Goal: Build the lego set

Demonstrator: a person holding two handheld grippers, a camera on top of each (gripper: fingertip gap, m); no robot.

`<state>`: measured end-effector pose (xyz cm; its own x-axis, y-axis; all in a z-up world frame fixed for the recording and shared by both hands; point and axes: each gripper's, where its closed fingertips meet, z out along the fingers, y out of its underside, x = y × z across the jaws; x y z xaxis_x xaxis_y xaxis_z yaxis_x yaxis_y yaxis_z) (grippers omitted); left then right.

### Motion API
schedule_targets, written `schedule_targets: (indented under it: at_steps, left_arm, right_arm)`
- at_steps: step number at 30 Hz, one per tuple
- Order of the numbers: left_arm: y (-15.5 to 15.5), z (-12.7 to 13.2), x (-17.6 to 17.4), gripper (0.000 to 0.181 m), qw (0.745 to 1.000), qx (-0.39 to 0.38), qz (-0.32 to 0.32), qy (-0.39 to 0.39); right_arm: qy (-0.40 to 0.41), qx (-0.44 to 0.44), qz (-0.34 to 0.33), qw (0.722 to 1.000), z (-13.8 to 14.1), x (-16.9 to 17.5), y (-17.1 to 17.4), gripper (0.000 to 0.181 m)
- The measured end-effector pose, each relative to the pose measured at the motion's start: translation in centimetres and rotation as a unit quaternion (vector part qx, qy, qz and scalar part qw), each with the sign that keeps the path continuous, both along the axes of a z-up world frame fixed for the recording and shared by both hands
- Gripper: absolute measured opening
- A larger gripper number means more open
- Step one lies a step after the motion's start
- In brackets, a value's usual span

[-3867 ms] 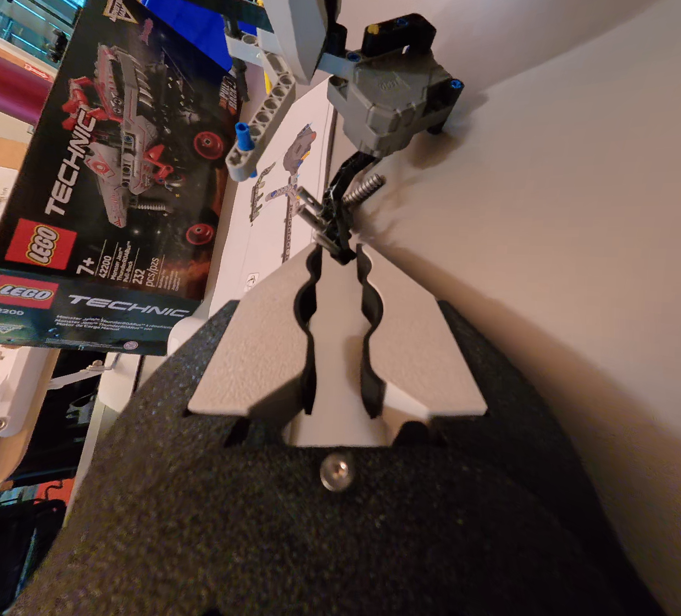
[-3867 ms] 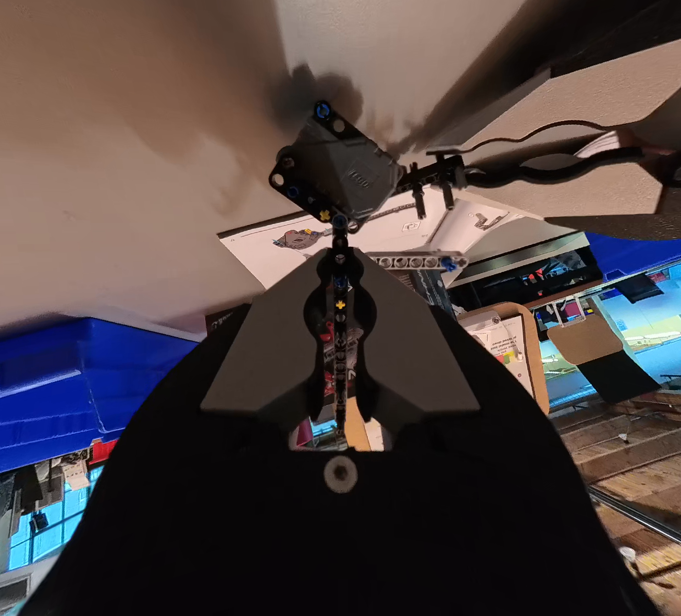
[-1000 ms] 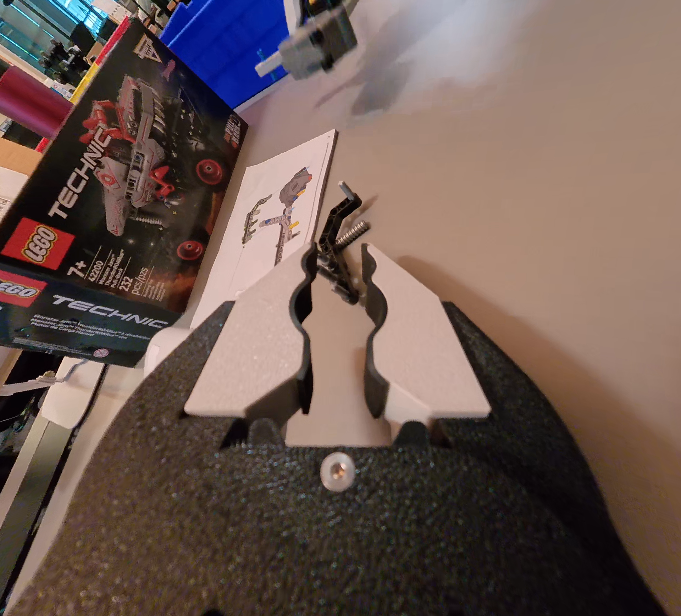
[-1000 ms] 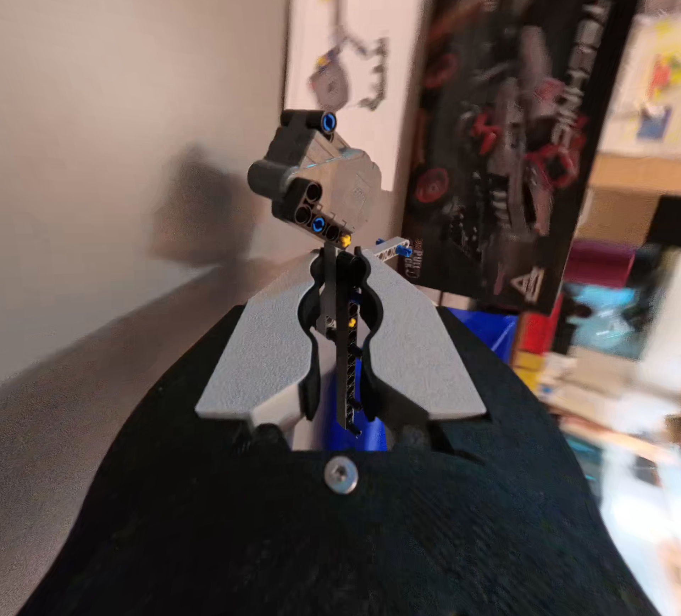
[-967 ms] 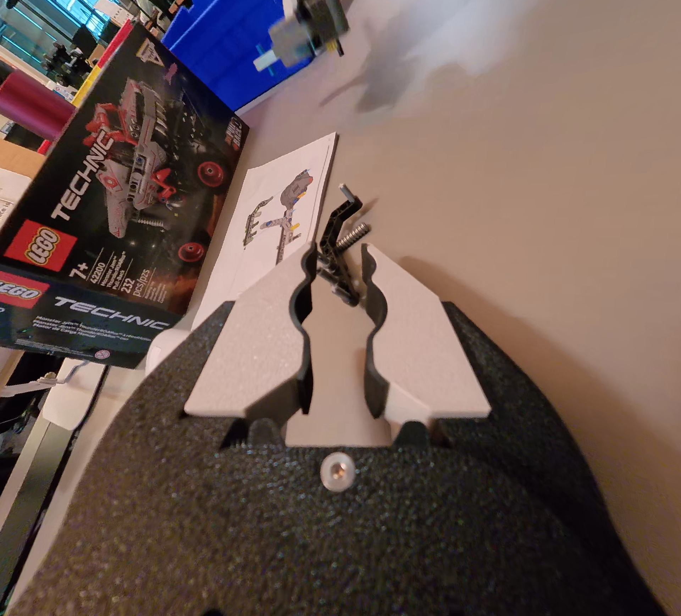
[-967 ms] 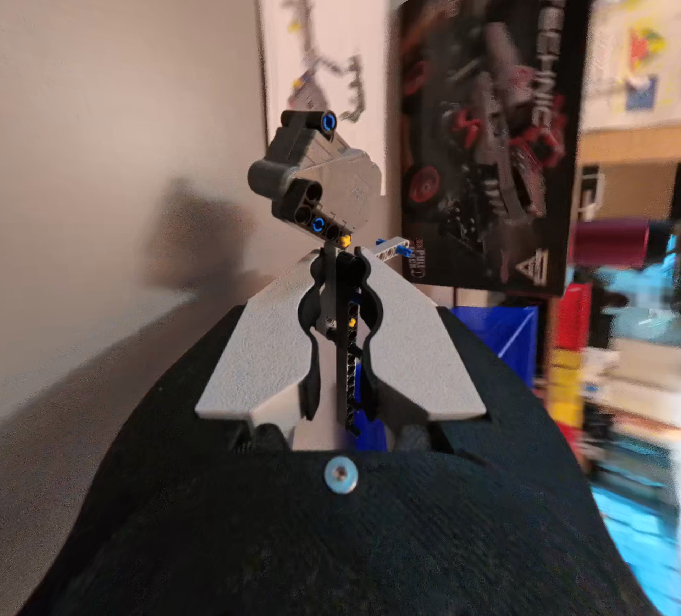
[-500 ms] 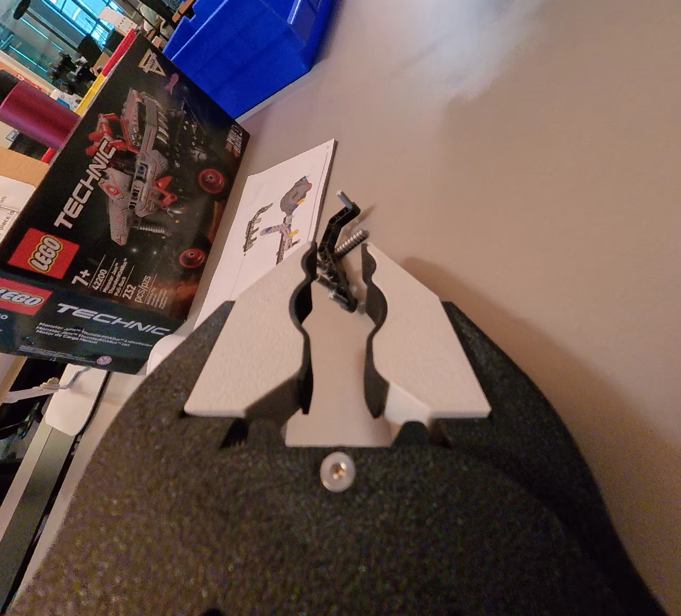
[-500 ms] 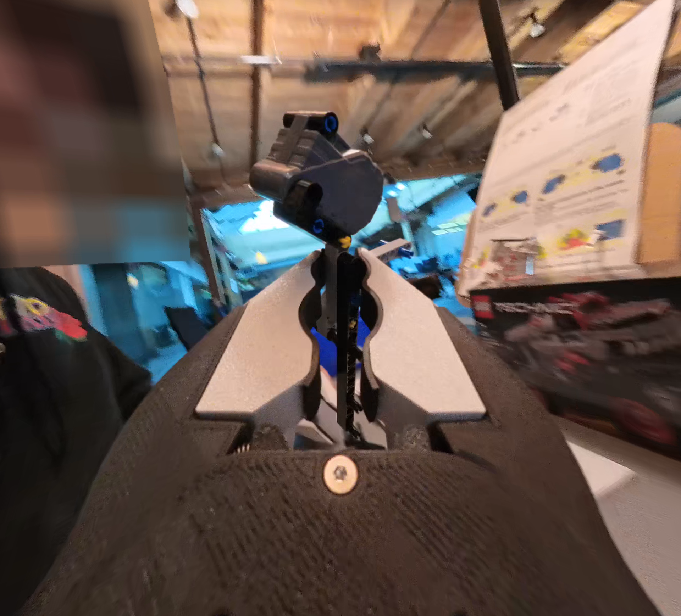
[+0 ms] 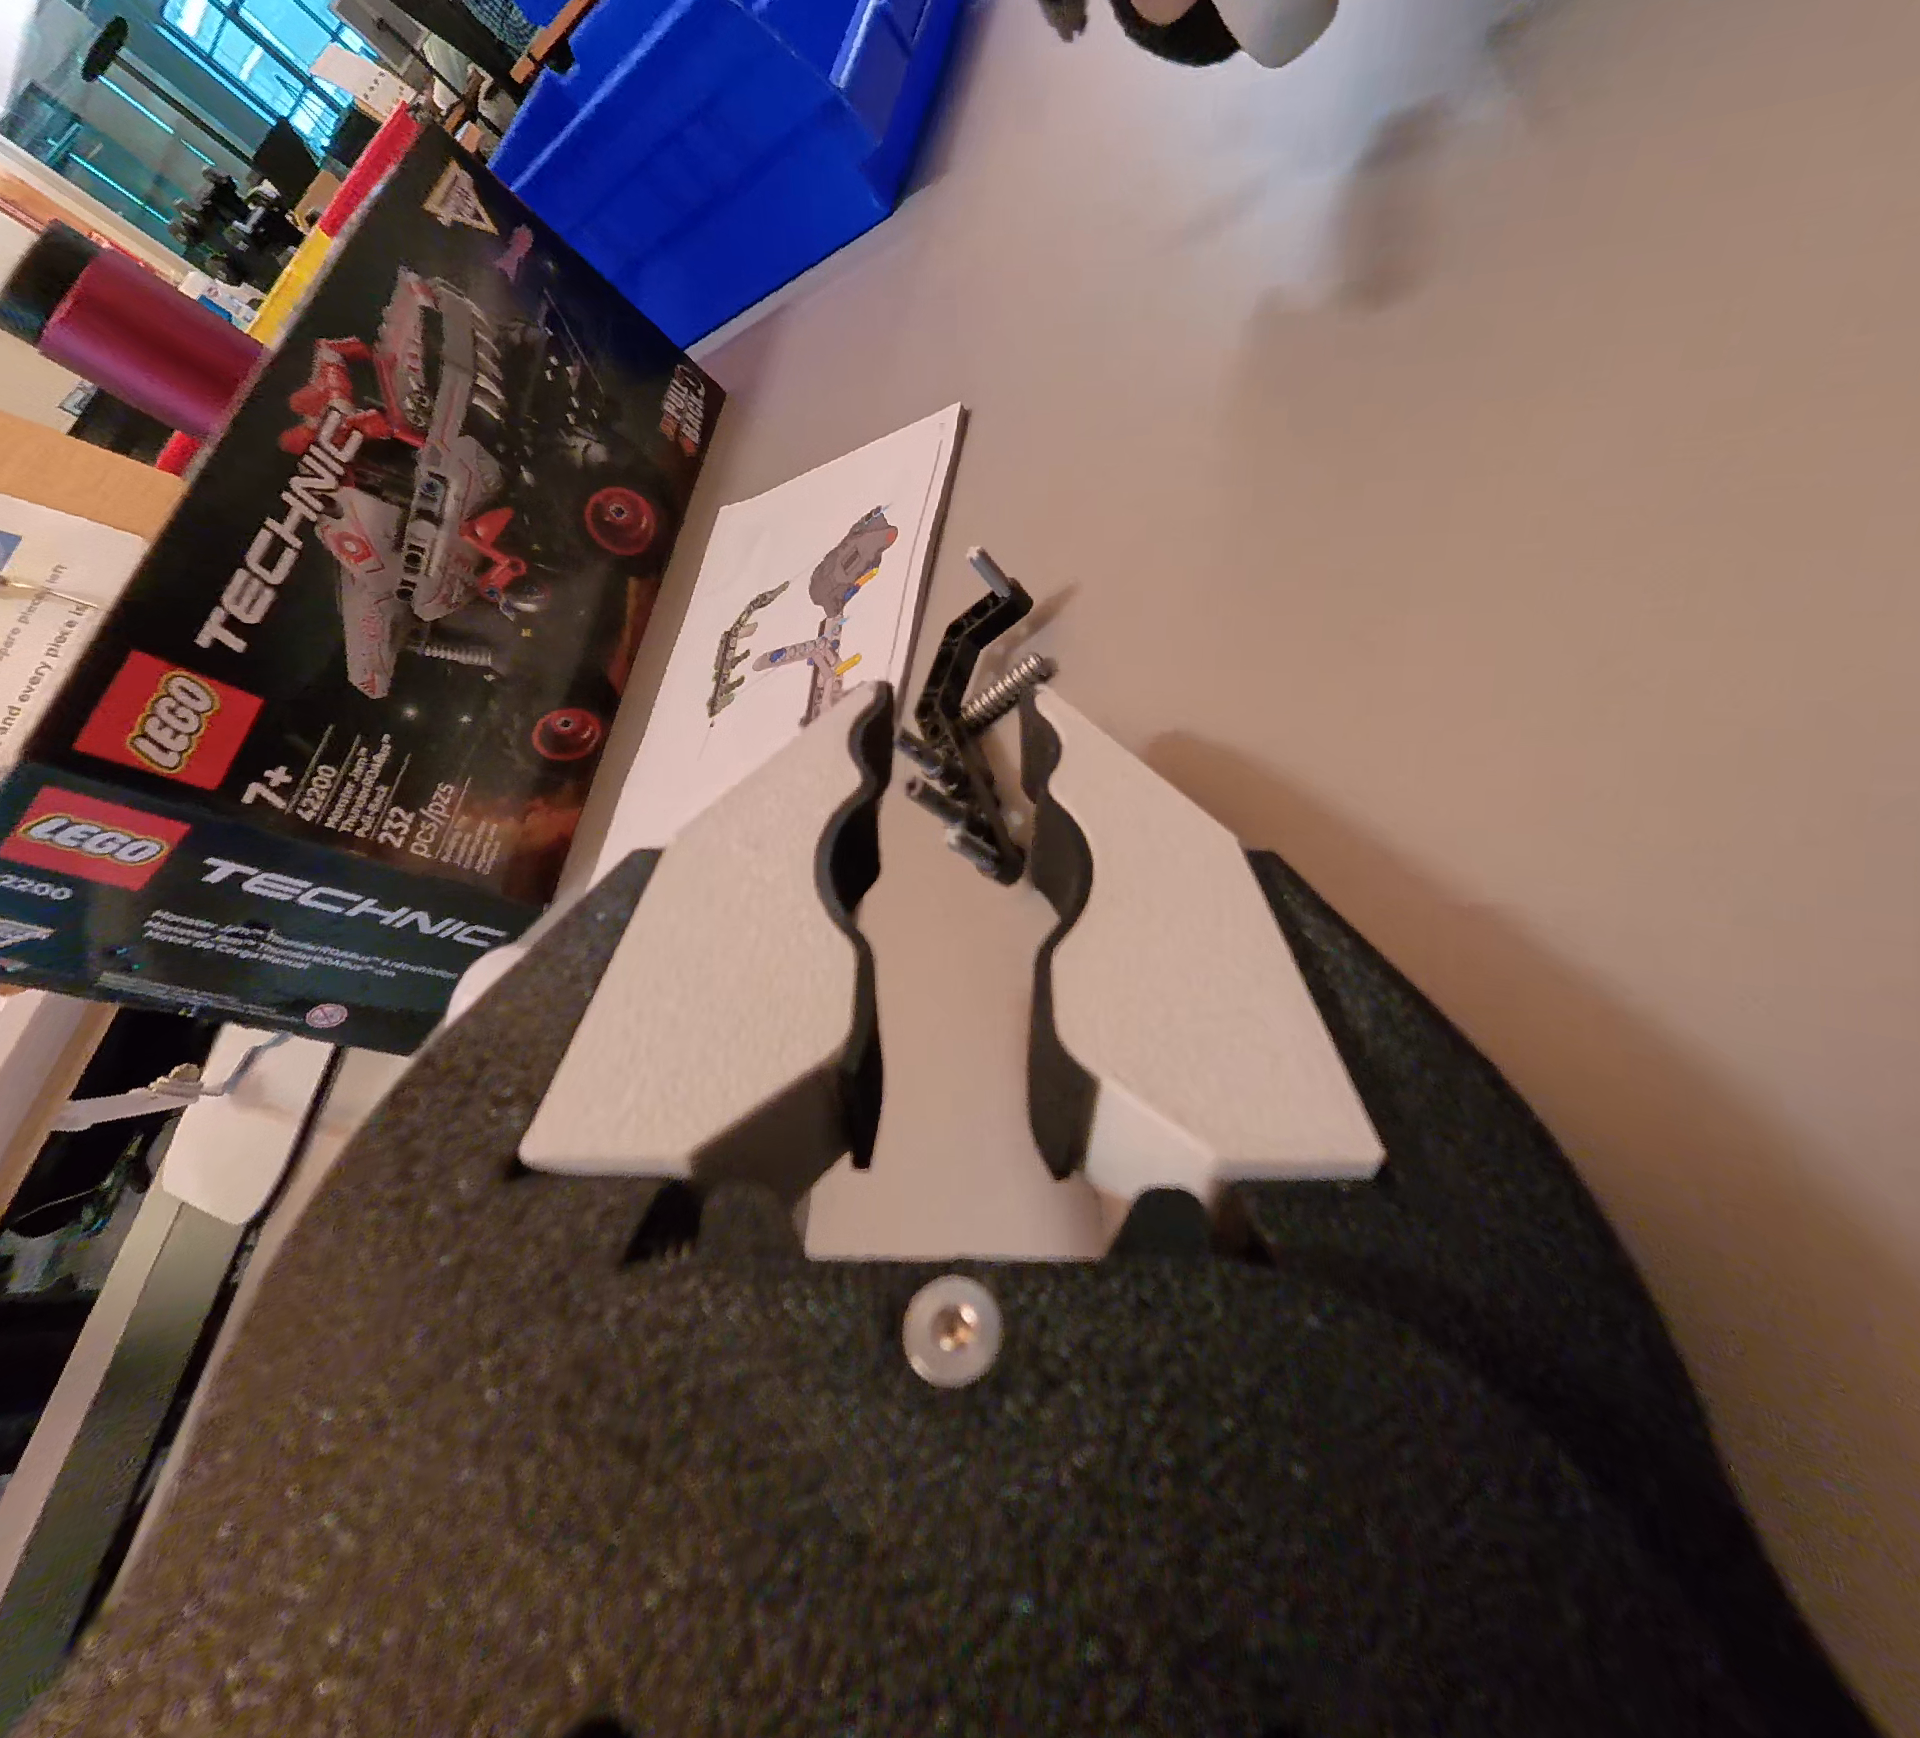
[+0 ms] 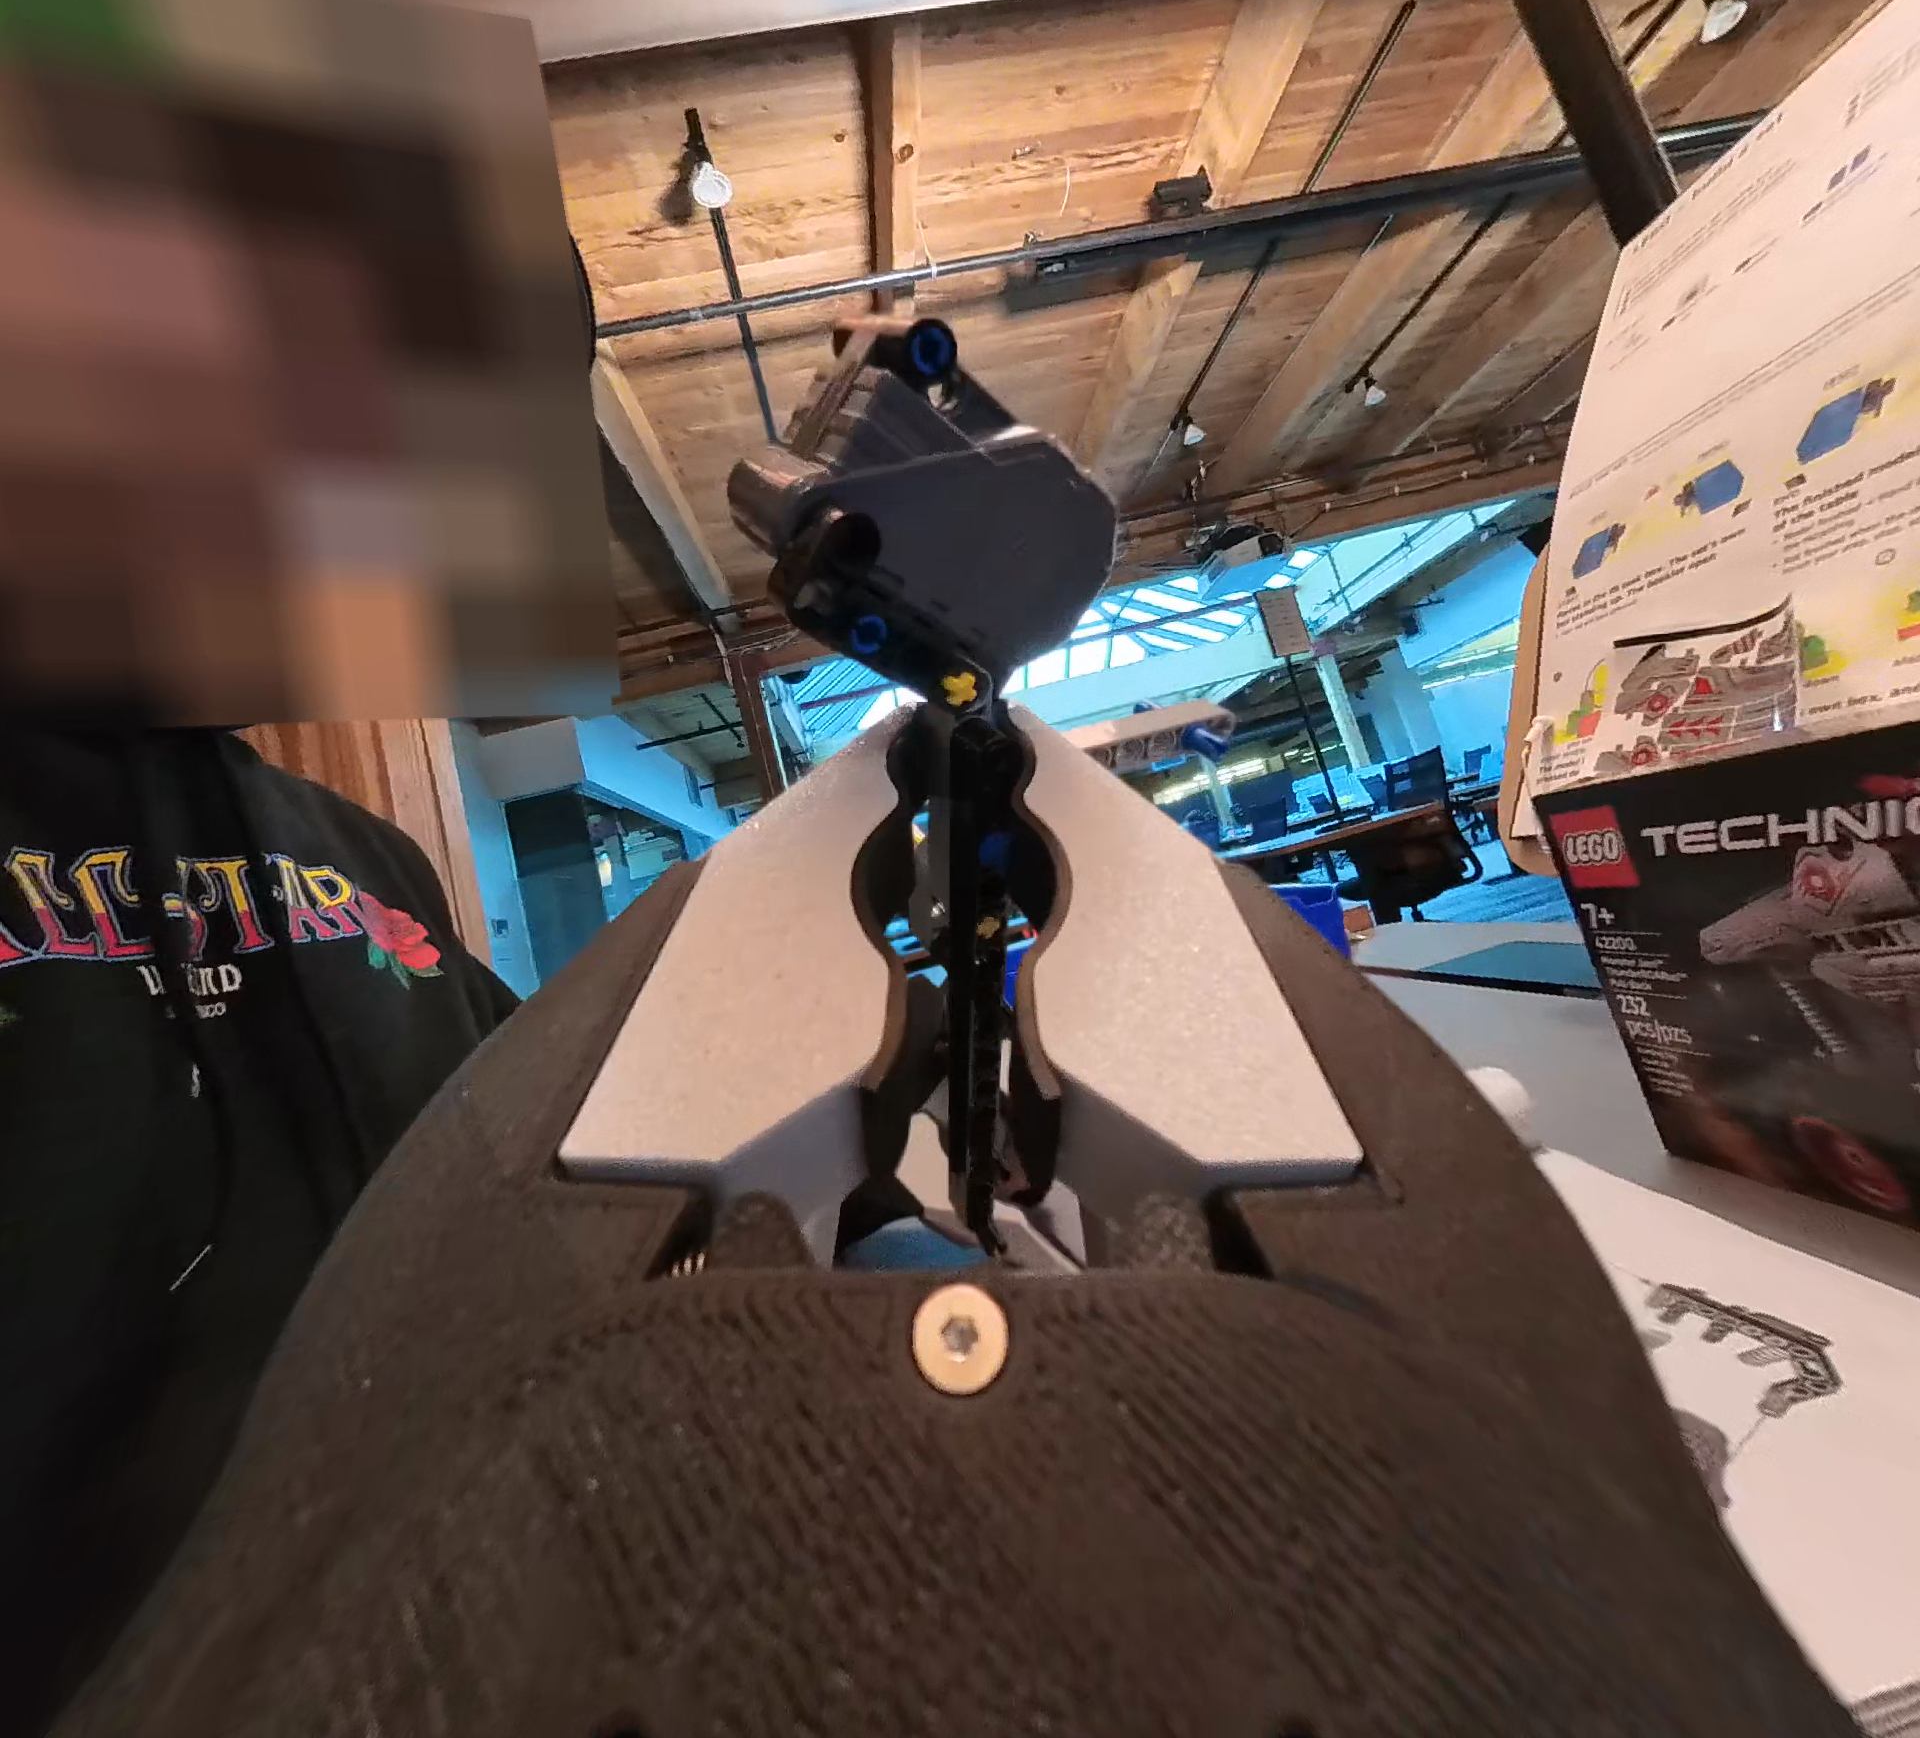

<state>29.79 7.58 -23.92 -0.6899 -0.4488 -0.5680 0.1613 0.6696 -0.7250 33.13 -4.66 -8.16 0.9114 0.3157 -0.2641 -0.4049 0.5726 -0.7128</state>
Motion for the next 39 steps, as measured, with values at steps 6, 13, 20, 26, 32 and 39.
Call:
schedule_targets:
  at_steps: [6,13,20,26,32,39]
  left_arm:
    - [-1.5,4.0,-0.9,0.029,0.995,-0.082,-0.021,-0.045]
    - [-3.7,7.5,-2.2,0.032,0.986,-0.119,-0.041,-0.109]
    - [-5.2,10.0,-3.3,0.051,0.98,-0.146,-0.049,-0.126]
    - [-8.6,12.7,-3.9,0.074,0.986,-0.108,-0.067,-0.109]
    - [-9.5,11.8,-4.3,0.072,0.991,-0.032,-0.112,-0.07]
    - [-9.6,14.7,-4.8,0.066,0.985,-0.103,-0.132,-0.049]
  right_arm:
    - [-0.043,-0.092,-0.011,0.995,-1.5,-1.9,1.6,0.007]
    - [-0.081,-0.131,0.012,0.988,-2.4,-5.5,2.0,0.007]
    - [-0.057,-0.125,0.028,0.99,-2.8,-5.9,1.8,0.007]
    - [-0.074,-0.147,0.058,0.985,-3.7,-7.3,3.2,0.008]
    - [-0.079,-0.151,0.101,0.98,-3.9,-8.7,3.1,0.008]
    - [-0.111,-0.202,0.086,0.969,-5.1,-9.2,4.2,0.008]
